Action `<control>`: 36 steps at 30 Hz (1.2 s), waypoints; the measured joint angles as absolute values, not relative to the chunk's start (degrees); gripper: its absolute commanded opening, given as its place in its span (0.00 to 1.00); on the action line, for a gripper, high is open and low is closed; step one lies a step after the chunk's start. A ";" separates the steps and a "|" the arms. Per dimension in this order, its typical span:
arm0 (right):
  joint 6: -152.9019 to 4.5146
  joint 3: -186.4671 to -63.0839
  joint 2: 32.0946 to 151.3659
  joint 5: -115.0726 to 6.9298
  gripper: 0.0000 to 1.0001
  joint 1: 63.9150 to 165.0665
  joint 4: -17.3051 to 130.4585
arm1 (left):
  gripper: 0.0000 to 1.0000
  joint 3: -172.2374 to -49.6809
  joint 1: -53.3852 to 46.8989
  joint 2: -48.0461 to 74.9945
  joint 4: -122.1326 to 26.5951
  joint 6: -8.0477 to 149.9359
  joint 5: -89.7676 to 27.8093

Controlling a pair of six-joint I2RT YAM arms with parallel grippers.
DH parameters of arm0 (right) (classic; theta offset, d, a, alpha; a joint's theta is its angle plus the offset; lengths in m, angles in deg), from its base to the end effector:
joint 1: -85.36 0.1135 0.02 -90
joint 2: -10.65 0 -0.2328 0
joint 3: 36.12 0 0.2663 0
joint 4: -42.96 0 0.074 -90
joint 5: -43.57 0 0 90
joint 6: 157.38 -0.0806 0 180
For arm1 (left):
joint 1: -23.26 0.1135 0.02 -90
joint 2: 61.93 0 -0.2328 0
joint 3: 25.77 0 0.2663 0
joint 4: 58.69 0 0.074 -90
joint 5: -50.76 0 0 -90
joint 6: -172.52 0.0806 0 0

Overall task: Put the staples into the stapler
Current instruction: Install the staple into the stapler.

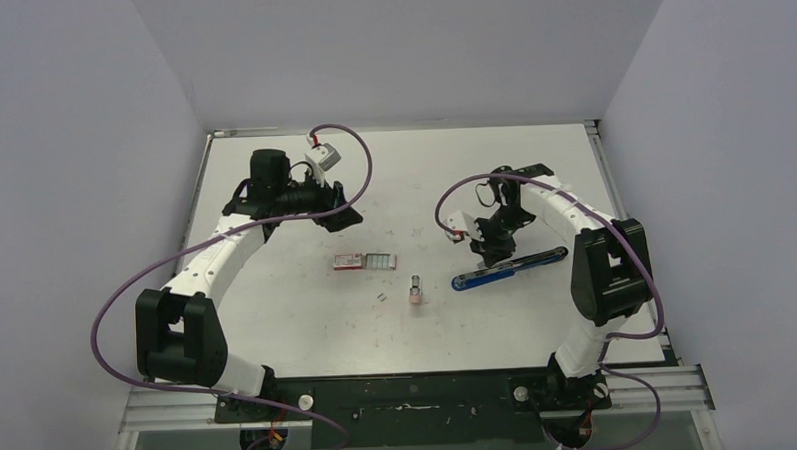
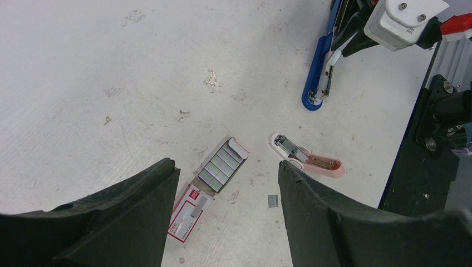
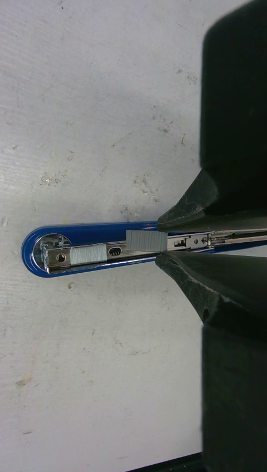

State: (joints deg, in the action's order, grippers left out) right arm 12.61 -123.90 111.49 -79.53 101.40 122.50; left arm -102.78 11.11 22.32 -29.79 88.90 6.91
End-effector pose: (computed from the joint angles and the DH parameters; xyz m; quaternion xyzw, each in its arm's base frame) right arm 0.2923 0.1298 0.1406 -0.7080 0.6459 0.2531 0.1324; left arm 0.3453 -0.1338 0.2350 0.3073 0.7809 -0.3700 0.3986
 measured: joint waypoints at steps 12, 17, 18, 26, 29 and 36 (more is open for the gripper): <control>12.76 -123.55 111.53 -79.49 0.08 101.61 122.35 | 0.64 -102.75 11.11 22.32 -29.79 89.00 7.09; 12.69 -122.00 111.53 -79.38 0.08 102.27 121.56 | 0.64 -102.71 11.11 22.32 -29.81 89.00 7.13; 12.61 -121.70 111.53 -79.36 0.08 102.34 121.41 | 0.64 -102.67 11.11 22.32 -29.81 89.00 7.15; 12.26 -121.21 111.53 -79.23 0.08 102.71 120.69 | 0.64 -102.03 11.11 22.32 -29.96 89.03 7.24; 12.04 -121.21 111.53 -79.20 0.08 102.71 120.65 | 0.64 -102.03 11.11 22.32 -29.98 89.03 7.24; 11.84 -120.80 111.53 -79.12 0.08 102.71 120.23 | 0.64 -102.03 11.11 22.32 -29.98 89.05 7.24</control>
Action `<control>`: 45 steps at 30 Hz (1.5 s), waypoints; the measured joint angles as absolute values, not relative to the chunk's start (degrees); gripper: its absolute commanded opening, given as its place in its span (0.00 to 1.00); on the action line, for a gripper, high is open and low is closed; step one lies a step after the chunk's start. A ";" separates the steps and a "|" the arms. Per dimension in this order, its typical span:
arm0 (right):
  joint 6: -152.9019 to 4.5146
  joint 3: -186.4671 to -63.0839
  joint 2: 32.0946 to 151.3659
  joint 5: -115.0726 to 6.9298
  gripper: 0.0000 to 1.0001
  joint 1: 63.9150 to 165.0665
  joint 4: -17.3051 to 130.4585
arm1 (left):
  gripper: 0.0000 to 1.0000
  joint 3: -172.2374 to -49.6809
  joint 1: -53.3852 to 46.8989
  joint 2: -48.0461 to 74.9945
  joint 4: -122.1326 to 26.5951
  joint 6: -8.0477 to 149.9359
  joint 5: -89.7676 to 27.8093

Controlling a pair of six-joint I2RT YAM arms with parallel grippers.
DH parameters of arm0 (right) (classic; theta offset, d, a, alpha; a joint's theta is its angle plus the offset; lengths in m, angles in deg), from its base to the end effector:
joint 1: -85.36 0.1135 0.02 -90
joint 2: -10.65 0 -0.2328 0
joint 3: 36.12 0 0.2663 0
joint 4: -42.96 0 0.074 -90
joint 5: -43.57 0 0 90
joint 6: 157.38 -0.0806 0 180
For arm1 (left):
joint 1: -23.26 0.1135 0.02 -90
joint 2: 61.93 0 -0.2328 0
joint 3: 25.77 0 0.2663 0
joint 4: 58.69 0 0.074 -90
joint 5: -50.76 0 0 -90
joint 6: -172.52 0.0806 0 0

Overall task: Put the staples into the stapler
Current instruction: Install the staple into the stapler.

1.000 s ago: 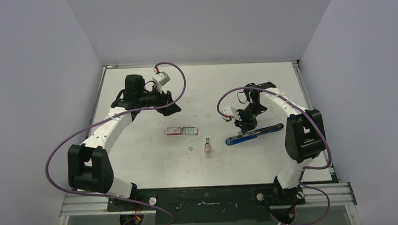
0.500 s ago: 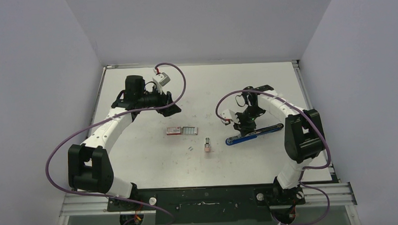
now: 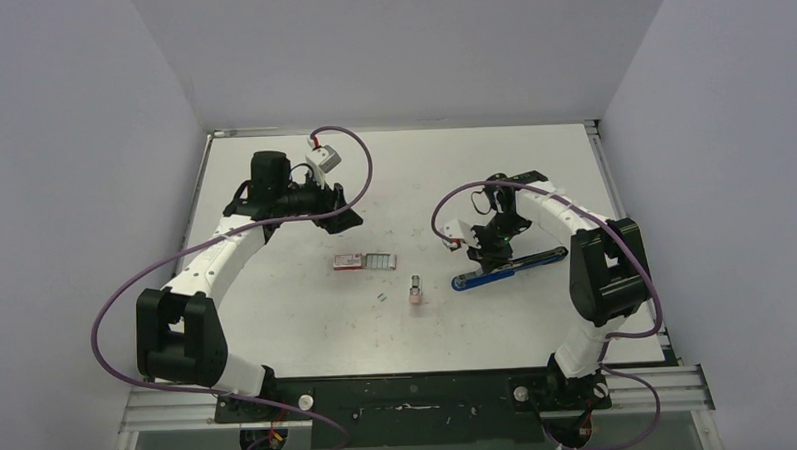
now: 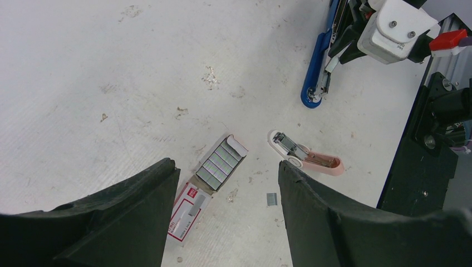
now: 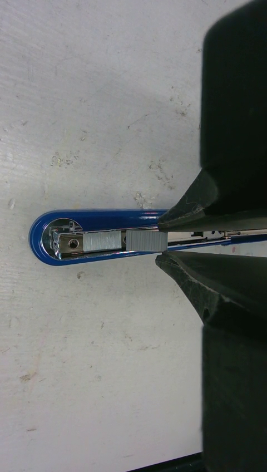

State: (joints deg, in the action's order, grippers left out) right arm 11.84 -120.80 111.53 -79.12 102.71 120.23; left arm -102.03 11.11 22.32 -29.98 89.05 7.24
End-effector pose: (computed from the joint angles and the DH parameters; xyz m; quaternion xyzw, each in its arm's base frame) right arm 0.2839 0.1343 0.1262 -0.7103 0.6446 0.2562 0.1197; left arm 0.3438 -0.1338 0.2307 0.3079 0.7816 -0.3724 0.3944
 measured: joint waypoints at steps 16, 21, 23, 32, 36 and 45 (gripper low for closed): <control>11.60 -120.34 111.53 -78.70 0.08 102.71 119.66 | 0.64 -102.03 11.11 22.34 -29.98 89.05 7.26; 11.47 -119.79 111.53 -78.59 0.08 102.71 119.01 | 0.64 -102.03 11.18 22.34 -29.98 89.05 7.26; 11.43 -119.68 111.53 -78.55 0.08 102.71 118.85 | 0.64 -102.03 11.27 22.34 -29.98 89.05 7.26; 11.25 -119.38 111.53 -78.24 0.08 102.71 118.42 | 0.64 -102.03 11.36 22.34 -29.98 89.05 7.26; 11.16 -118.70 111.53 -78.09 0.08 102.71 117.59 | 0.64 -102.03 11.36 22.34 -29.98 89.07 7.26; 10.31 -118.22 111.51 -77.89 0.09 102.71 116.71 | 0.64 -102.03 11.36 22.34 -29.98 89.05 7.26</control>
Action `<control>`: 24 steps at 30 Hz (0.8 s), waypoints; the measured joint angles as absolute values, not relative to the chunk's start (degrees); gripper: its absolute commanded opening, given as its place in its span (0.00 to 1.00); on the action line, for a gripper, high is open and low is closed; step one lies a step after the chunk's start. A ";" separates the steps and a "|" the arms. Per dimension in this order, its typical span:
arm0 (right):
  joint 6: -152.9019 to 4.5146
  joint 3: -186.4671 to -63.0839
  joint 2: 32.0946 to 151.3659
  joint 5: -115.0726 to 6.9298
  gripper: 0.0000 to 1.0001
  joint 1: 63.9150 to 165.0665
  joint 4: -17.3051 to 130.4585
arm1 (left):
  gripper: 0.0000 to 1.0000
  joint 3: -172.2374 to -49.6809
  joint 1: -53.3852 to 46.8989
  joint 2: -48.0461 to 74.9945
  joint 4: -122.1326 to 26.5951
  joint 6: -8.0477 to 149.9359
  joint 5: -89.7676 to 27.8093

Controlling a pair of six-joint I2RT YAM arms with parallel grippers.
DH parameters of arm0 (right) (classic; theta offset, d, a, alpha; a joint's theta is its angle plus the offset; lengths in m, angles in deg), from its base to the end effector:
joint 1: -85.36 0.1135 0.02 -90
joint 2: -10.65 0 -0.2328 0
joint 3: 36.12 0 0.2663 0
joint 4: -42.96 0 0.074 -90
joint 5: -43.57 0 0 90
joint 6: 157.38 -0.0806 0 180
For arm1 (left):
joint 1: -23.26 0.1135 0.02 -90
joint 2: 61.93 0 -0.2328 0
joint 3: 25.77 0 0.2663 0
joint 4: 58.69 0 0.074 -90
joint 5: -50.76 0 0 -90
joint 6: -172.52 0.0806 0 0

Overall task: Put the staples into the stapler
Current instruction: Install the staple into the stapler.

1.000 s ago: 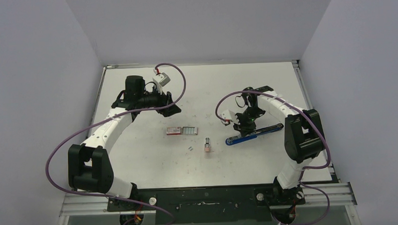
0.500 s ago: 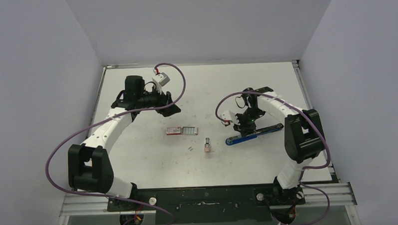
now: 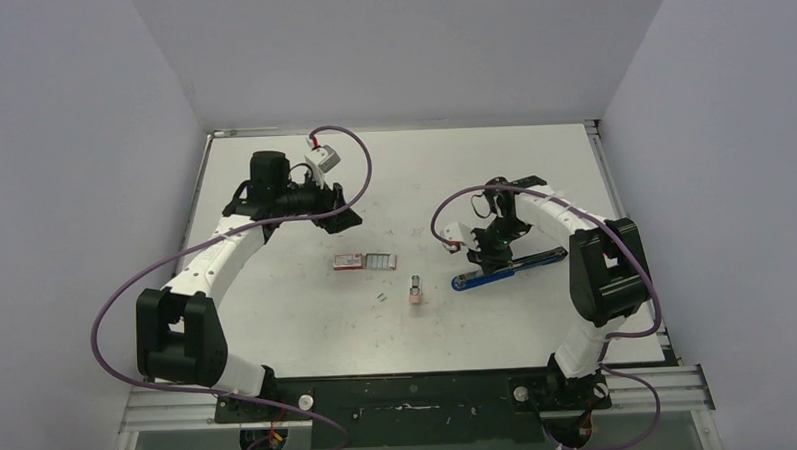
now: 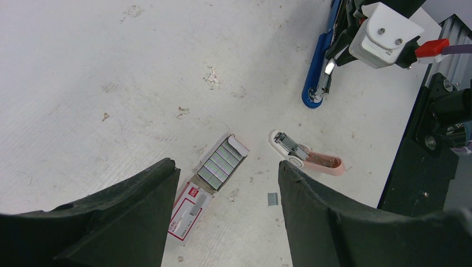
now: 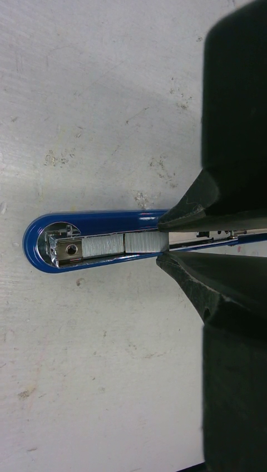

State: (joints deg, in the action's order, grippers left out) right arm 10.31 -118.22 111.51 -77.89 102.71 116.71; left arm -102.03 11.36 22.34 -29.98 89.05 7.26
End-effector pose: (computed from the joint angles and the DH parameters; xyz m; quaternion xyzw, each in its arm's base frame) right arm 0.2831 0.1325 0.1139 -0.7057 0.6543 0.2449 0.1180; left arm 0.3444 -0.1323 0.2306 0.3062 0.7823 -0.3717 0.3950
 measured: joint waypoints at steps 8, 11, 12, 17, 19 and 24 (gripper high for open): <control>9.94 -117.63 111.51 -77.87 0.16 102.71 115.88 | 0.64 -102.03 11.36 22.34 -29.98 89.03 7.28; 9.92 -117.59 111.51 -77.85 0.19 102.71 115.81 | 0.64 -102.03 11.36 22.34 -29.98 89.03 7.28; 9.92 -117.59 111.51 -77.83 0.20 102.71 115.79 | 0.64 -102.03 11.36 22.34 -29.98 89.05 7.28; 9.90 -117.59 111.51 -77.72 0.26 102.69 115.81 | 0.64 -102.03 11.36 22.34 -29.98 89.05 7.30; 9.90 -117.59 111.51 -77.72 0.27 102.69 115.86 | 0.64 -102.03 11.36 22.34 -29.98 89.03 7.30; 9.92 -117.59 111.51 -77.43 0.30 102.66 115.62 | 0.64 -102.03 11.36 22.34 -29.98 89.03 7.30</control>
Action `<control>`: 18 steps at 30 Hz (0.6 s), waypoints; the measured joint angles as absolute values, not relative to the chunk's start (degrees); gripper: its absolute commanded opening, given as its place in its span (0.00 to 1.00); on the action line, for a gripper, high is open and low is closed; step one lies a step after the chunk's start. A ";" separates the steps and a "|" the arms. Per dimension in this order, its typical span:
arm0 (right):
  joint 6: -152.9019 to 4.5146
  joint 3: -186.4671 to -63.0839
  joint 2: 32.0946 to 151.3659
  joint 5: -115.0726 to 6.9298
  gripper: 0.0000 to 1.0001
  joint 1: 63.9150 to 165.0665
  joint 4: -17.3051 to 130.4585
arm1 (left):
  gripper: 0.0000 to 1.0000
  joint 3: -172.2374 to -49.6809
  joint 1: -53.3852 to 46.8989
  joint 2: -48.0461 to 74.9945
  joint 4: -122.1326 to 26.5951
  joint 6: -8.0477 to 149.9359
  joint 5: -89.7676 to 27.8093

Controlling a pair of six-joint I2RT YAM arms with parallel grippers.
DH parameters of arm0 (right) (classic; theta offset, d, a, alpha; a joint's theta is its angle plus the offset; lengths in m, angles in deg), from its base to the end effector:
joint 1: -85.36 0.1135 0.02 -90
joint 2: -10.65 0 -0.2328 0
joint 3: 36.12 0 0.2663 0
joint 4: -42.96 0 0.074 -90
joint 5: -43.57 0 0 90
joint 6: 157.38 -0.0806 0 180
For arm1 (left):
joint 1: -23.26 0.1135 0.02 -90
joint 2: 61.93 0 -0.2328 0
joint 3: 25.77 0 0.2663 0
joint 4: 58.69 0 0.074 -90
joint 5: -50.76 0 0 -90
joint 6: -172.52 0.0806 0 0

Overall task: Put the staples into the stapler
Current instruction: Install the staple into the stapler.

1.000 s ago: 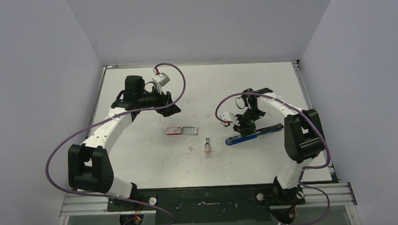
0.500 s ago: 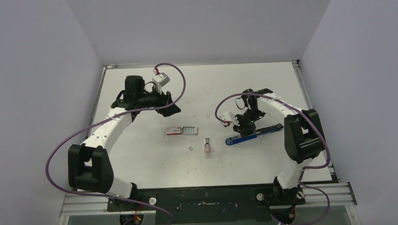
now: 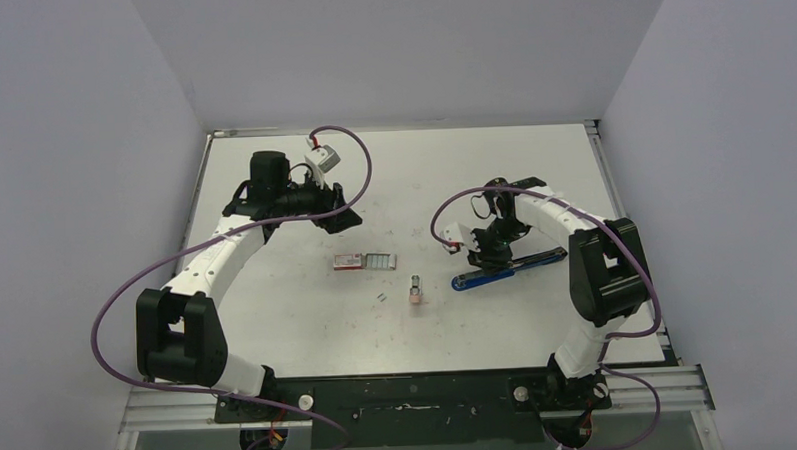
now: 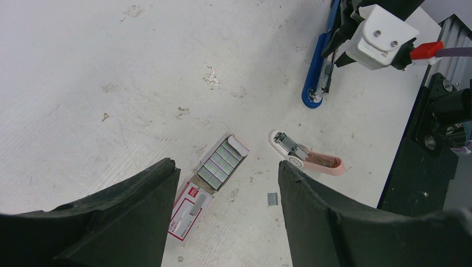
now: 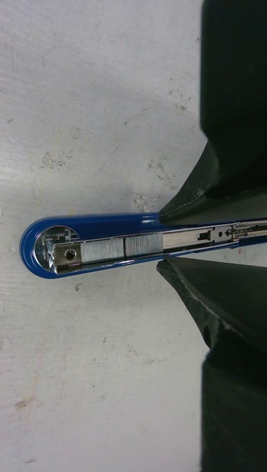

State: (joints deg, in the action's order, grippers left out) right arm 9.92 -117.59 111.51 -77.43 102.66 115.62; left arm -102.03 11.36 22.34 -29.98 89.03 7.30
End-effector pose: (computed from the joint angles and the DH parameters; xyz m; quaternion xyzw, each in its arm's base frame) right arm 0.2836 0.1318 0.1107 -0.7048 0.6569 0.2400 0.1187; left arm 0.3443 -0.1323 0.2306 0.3062 0.7822 -0.3721 0.3948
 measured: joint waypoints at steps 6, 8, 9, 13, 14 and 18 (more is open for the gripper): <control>9.90 -117.08 111.51 -76.12 0.31 102.60 115.53 | 0.64 -102.03 11.36 22.34 -29.98 89.05 7.33; 9.90 -116.89 111.51 -75.80 0.31 102.53 115.51 | 0.64 -102.03 11.36 22.34 -29.98 89.05 7.30; 9.90 -116.89 111.49 -75.80 0.31 102.40 115.49 | 0.64 -102.03 11.36 22.36 -29.98 89.05 7.30; 9.90 -116.89 111.49 -75.90 0.32 101.46 115.71 | 0.64 -102.03 11.36 22.42 -29.98 89.16 7.30; 9.90 -116.93 111.49 -76.12 0.33 101.07 115.88 | 0.64 -102.03 11.36 22.49 -29.98 89.20 7.30; 9.70 -117.87 111.40 -77.85 0.34 98.90 117.13 | 0.66 -102.03 11.36 22.73 -29.98 89.92 7.28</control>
State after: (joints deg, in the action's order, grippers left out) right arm 9.70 -117.87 111.40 -77.85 98.90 117.13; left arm -102.03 11.36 22.73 -29.98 89.92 7.28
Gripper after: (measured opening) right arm 0.333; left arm 0.644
